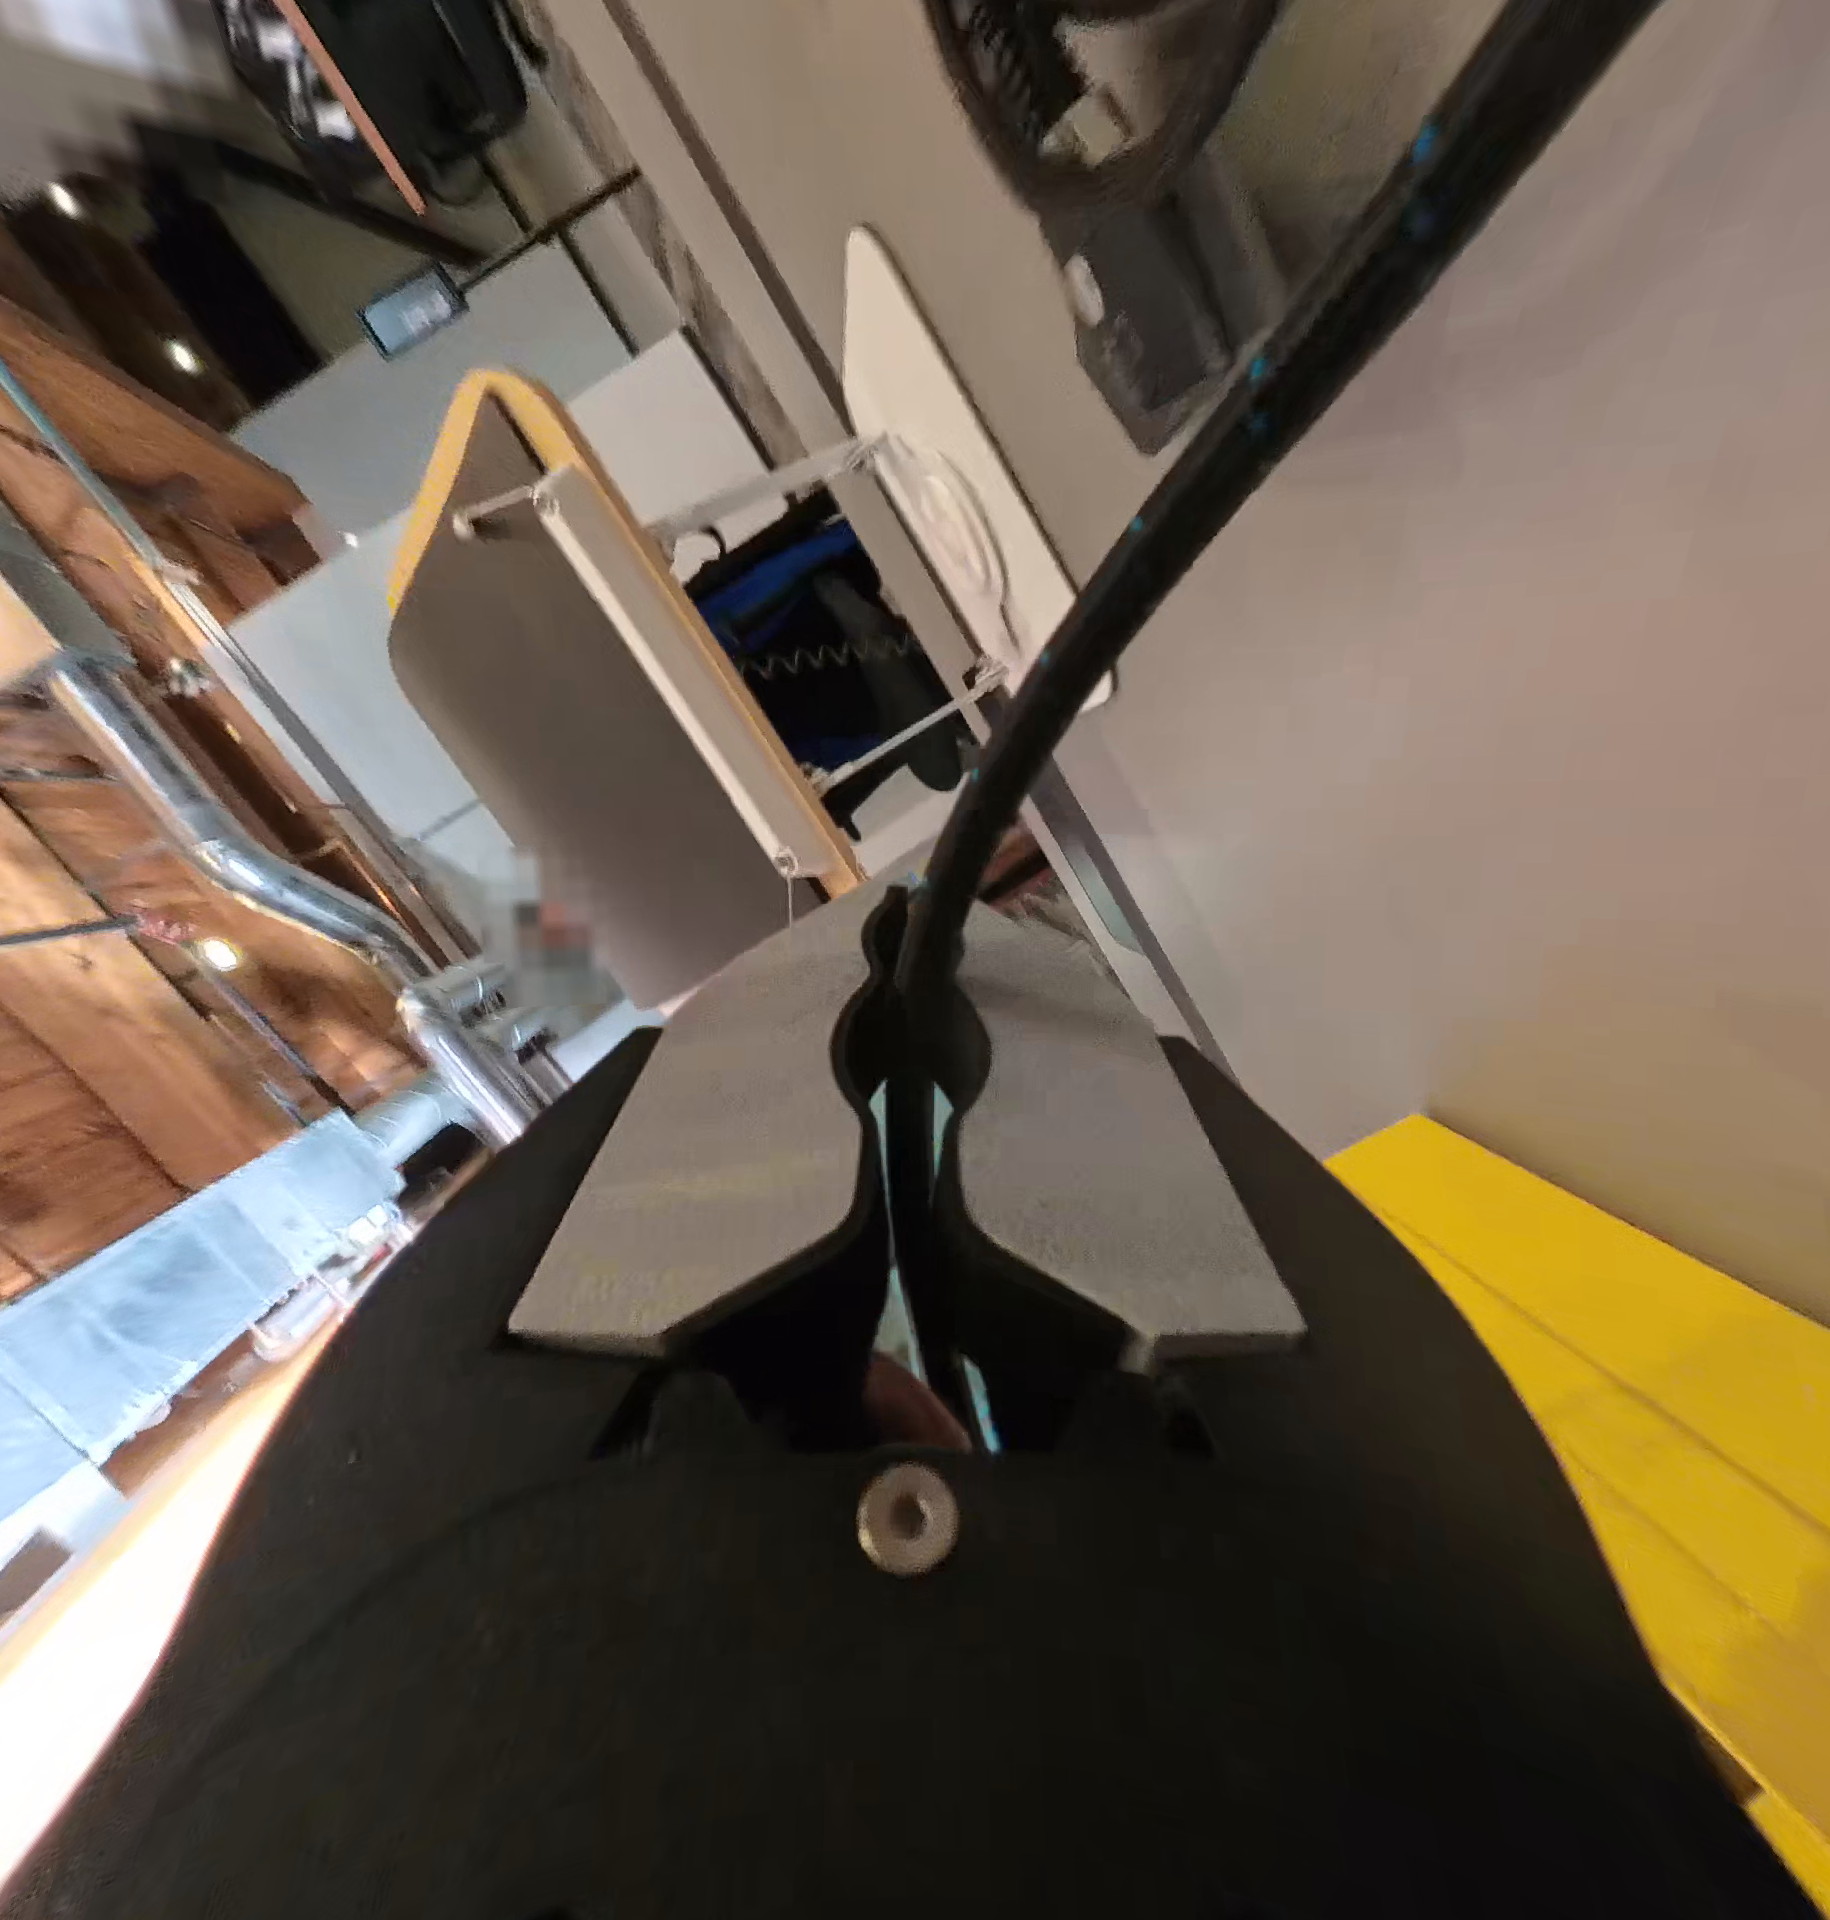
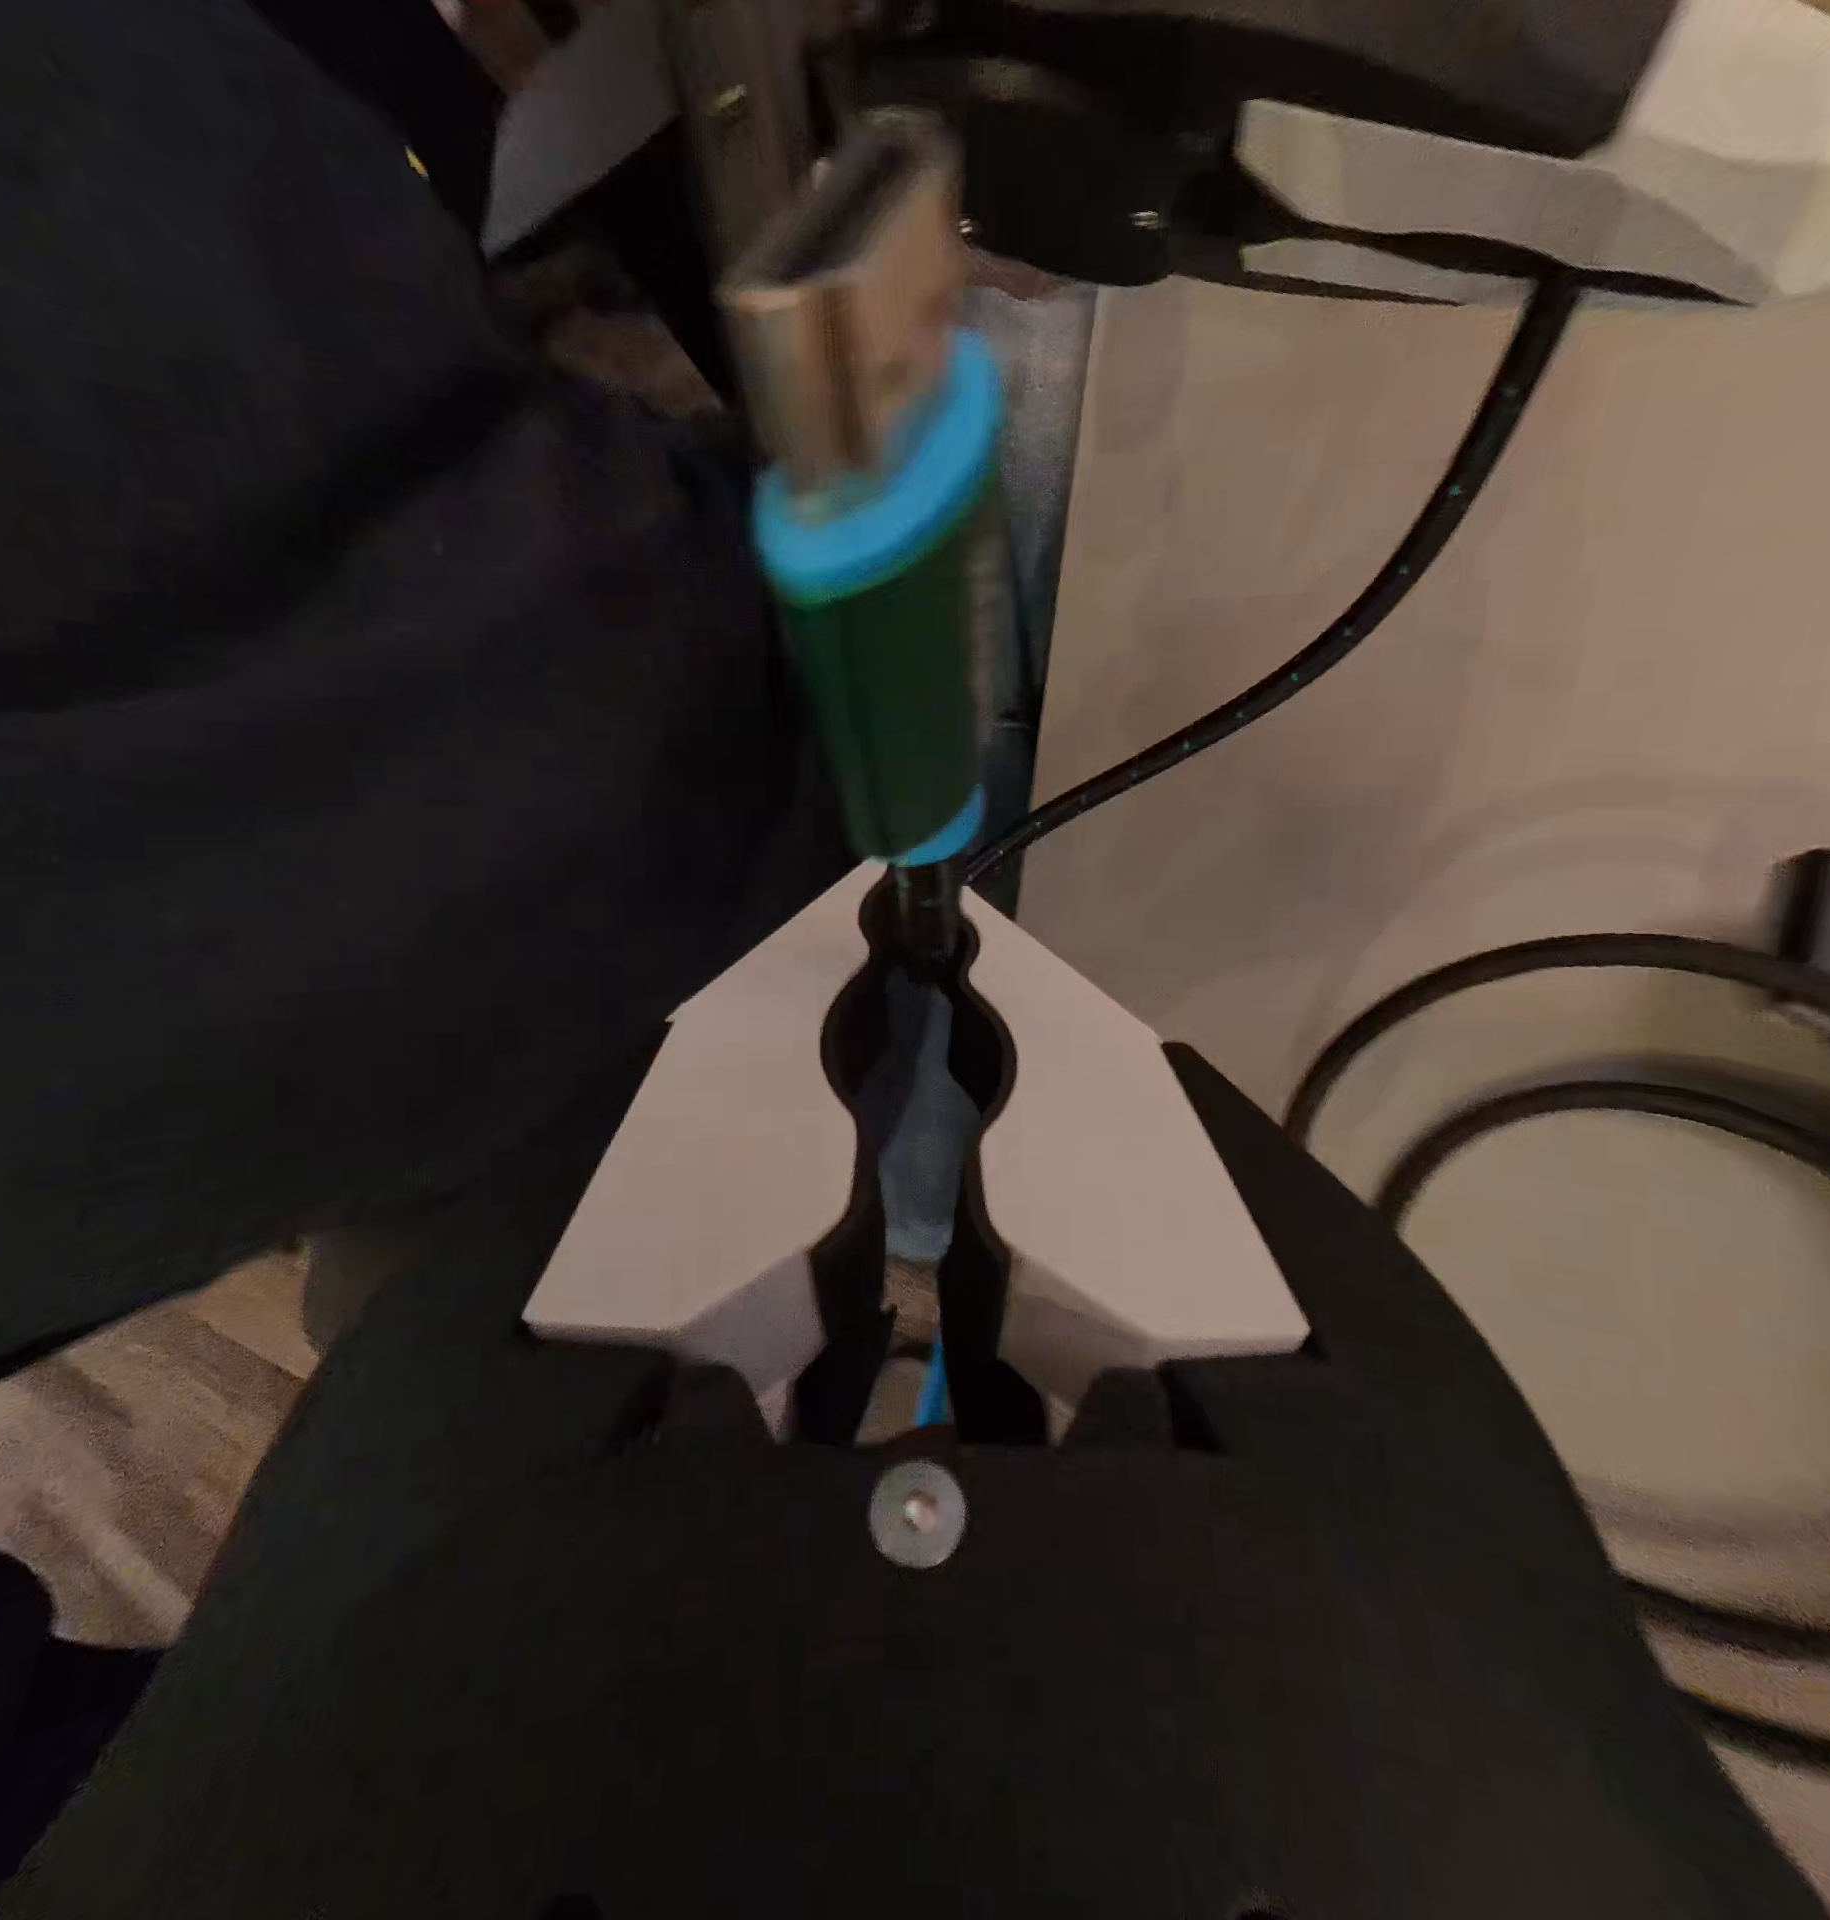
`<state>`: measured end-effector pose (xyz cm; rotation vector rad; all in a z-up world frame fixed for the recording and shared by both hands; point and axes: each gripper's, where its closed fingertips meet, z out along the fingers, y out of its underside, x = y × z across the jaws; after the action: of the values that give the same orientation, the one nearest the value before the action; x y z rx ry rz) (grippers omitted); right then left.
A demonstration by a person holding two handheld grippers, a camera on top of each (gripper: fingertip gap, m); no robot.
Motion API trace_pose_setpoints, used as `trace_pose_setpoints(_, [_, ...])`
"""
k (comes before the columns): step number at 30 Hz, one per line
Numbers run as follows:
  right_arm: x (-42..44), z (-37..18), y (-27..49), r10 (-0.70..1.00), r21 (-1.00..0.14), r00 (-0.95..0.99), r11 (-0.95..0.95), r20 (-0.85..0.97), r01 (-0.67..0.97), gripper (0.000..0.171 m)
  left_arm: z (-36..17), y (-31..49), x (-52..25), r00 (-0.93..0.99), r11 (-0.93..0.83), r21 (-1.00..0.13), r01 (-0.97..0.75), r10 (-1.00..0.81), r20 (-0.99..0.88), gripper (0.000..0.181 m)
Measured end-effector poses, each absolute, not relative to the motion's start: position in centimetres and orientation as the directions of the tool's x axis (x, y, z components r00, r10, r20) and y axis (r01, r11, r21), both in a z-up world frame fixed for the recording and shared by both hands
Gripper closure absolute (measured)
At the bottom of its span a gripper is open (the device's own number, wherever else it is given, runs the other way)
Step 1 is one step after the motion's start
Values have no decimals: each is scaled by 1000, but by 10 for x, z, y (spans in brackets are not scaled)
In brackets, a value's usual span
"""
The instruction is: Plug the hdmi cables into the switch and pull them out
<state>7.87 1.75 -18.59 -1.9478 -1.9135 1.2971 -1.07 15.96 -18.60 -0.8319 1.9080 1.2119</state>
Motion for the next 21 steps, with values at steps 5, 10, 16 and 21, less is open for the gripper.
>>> trace_pose_setpoints(5, [53,-205,15,808,-640,-185,-278,-559,716,168,-209,141,-1,-572,407,482,-776,-131,-809,180])
trace_pose_setpoints(10, [37,-215,27,817,-664,-176,-298,-549,686,169,-230,125,16,-556,509,415,-754,-158,-816,181])
trace_pose_setpoints(16, [41,-202,34,817,-715,-185,-340,-546,610,170,-245,127,5,-501,555,305,-774,-242,-831,180])
trace_pose_setpoints(21, [43,-173,46,895,-796,-146,-287,-421,534,170,-262,161,-19,-335,449,137,-883,-400,-853,180])
